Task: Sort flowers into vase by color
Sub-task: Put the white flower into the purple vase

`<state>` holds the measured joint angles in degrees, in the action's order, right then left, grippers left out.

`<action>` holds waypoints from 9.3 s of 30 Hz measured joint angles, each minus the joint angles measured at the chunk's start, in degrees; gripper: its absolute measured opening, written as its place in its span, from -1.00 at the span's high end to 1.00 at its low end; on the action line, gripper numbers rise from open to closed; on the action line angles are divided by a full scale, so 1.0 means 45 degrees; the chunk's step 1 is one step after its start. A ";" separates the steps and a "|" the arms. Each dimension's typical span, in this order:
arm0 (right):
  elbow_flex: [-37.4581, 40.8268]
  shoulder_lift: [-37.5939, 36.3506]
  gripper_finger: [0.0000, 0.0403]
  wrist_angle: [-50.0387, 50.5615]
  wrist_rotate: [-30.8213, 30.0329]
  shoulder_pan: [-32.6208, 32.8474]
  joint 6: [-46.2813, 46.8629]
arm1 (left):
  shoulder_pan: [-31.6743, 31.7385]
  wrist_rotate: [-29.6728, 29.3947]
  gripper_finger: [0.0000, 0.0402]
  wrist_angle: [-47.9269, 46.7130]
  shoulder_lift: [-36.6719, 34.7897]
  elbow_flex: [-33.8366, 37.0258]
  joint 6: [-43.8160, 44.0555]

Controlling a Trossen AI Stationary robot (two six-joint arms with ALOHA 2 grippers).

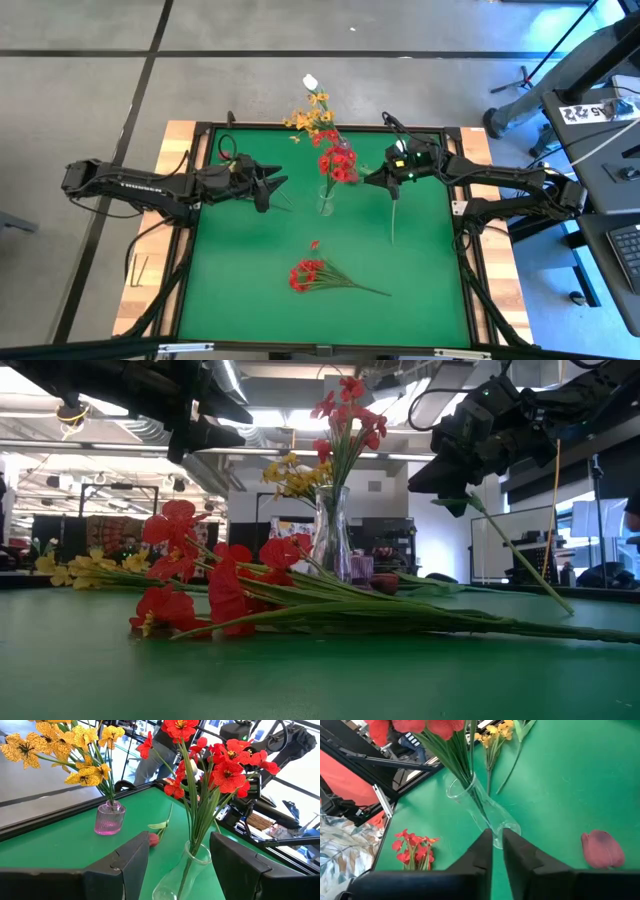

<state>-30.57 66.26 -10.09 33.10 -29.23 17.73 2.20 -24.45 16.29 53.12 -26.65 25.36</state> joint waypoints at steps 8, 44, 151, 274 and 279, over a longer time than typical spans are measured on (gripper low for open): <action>-0.0058 -0.0028 -0.02 -0.0252 0.0895 -0.0005 0.0060 | 0.0005 0.0000 -0.01 -0.0035 0.0000 0.0000 -0.0005; -0.0661 -0.3378 -0.45 -0.3791 0.6590 0.0087 0.1255 | -0.0869 0.0015 -0.01 0.0656 0.0037 0.0000 0.0579; -0.7616 0.1797 -0.45 -0.2712 0.2871 0.6164 -0.2024 | -0.1700 0.5328 0.41 -0.0437 0.9112 -0.9301 -0.0345; -0.4527 0.0398 0.99 -0.2701 -0.7141 0.6159 -0.3555 | -0.0952 0.2462 0.56 -0.1428 0.6278 -0.9297 -0.3731; -0.4537 -0.0436 0.99 -0.2737 -0.7280 0.5896 -0.4070 | -0.1269 0.2051 0.40 -0.1790 0.5250 -0.9296 -0.4006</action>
<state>-50.98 64.30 -22.40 0.34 -2.70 -0.59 -3.51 -15.22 8.24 76.75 -68.49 7.34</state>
